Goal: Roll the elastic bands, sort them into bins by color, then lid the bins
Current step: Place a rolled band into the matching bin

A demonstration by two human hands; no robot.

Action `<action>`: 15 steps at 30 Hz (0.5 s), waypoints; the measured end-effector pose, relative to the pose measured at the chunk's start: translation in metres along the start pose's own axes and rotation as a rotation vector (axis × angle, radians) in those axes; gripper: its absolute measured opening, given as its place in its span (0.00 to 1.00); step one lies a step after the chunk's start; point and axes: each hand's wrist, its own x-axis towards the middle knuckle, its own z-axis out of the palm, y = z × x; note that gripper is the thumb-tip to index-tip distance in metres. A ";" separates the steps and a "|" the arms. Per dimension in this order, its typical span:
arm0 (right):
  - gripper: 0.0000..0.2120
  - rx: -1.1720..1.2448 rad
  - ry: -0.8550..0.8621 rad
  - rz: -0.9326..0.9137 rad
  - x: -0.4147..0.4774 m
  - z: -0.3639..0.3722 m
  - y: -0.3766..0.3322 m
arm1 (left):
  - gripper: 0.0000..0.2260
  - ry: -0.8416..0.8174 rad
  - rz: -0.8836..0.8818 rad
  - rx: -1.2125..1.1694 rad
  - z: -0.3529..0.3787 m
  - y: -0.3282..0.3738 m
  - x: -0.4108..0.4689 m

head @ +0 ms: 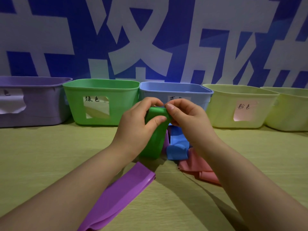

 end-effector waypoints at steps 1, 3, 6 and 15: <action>0.06 -0.013 -0.007 0.003 0.000 0.000 0.000 | 0.09 0.006 0.002 0.006 0.000 0.000 0.000; 0.07 -0.071 -0.013 0.008 -0.001 0.000 0.001 | 0.08 0.010 0.011 0.019 0.000 0.000 0.001; 0.10 -0.131 -0.017 0.017 -0.001 -0.001 0.002 | 0.06 0.010 0.014 0.033 0.000 -0.001 0.001; 0.09 0.040 -0.094 0.051 0.000 0.001 0.004 | 0.04 0.069 -0.065 -0.023 -0.004 -0.005 0.005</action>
